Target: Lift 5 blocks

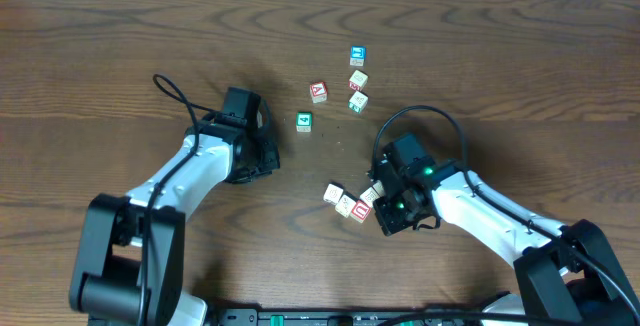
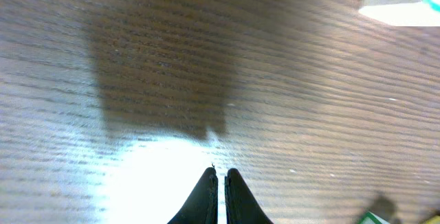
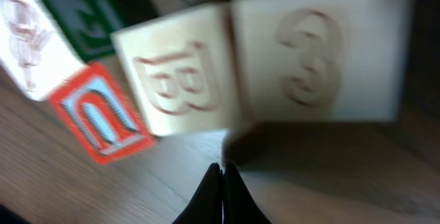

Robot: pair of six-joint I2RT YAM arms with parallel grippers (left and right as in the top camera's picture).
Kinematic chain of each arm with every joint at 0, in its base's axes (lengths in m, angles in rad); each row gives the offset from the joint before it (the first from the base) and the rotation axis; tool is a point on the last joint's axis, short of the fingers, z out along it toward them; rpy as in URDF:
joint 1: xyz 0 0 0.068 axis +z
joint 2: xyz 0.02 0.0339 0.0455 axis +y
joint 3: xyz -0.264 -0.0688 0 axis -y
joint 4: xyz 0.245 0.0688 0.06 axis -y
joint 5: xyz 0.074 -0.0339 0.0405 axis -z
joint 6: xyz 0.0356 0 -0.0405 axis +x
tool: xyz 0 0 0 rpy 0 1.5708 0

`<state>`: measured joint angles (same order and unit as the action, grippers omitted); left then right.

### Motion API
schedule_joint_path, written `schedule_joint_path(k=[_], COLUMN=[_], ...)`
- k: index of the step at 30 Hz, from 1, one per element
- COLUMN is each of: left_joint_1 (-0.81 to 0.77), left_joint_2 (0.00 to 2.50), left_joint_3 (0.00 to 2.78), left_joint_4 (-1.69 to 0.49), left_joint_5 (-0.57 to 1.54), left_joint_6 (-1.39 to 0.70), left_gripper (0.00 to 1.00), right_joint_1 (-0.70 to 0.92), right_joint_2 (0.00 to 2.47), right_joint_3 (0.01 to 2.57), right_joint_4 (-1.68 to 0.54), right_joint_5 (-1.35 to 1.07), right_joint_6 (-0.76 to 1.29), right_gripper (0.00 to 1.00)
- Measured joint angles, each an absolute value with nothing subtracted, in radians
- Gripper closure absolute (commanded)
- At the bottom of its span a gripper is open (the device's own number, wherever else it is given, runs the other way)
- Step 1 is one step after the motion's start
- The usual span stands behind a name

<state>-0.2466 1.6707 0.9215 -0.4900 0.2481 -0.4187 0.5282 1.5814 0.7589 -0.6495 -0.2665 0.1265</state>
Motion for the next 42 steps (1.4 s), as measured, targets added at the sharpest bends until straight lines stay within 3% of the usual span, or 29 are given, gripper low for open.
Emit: schedule_joint_path(k=[34, 42], left_joint_1=[-0.256, -0.317], left_joint_2=[1.647, 1.647], left_joint_3=[0.921, 0.921], left_joint_4=[-0.529, -0.533], left_joint_5=[0.261, 0.264], left_joint_6=[-0.418, -0.418], left_gripper=[0.93, 0.93], right_joint_1=[0.559, 0.559], right_joint_2=[1.581, 1.581], right_joint_3=[0.759, 0.759], right_joint_4=[-0.452, -0.537], right_joint_5=[-0.274, -0.27], right_joint_6=[0.221, 0.239], right_gripper=[0.99, 0.99])
